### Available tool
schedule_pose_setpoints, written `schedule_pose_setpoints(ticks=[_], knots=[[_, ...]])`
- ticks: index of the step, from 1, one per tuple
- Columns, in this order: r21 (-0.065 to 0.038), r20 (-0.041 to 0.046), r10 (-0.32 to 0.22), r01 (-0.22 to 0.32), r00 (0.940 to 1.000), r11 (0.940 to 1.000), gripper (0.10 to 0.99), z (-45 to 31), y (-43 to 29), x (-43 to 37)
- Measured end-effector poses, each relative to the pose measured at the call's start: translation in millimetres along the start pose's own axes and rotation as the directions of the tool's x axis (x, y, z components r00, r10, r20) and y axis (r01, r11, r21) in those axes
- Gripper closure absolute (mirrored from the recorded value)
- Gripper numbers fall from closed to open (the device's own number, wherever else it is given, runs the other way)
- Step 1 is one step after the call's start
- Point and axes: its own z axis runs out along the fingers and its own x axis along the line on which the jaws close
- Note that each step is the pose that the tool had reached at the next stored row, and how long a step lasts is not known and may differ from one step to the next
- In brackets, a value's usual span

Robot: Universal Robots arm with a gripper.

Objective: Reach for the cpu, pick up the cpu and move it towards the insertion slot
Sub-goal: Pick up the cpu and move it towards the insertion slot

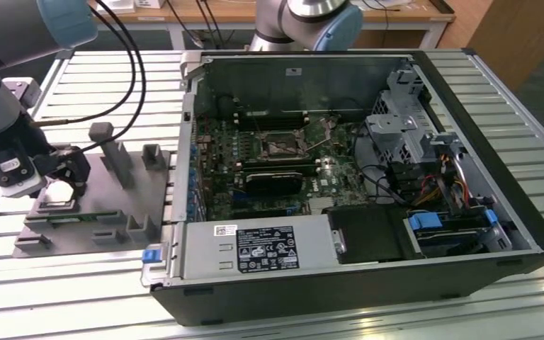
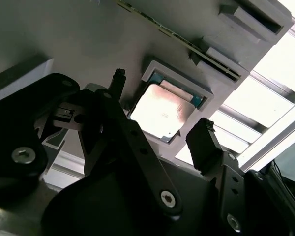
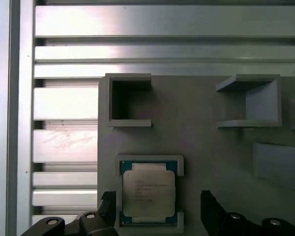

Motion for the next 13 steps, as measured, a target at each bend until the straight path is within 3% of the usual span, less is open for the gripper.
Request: schedule_pose_setpoints(ticks=[6, 7, 13], knots=[[0.0, 0.004, 0.0, 0.0, 1.0, 1.0, 0.325, 4.1, 0.9, 1.7], [0.0, 0.0041, 0.0, 0.0, 1.0, 1.0, 0.392, 4.6, 1.0, 1.9], [0.0, 0.0046, 0.0, 0.0, 1.0, 1.0, 0.392, 7.7, 1.6, 3.3]])
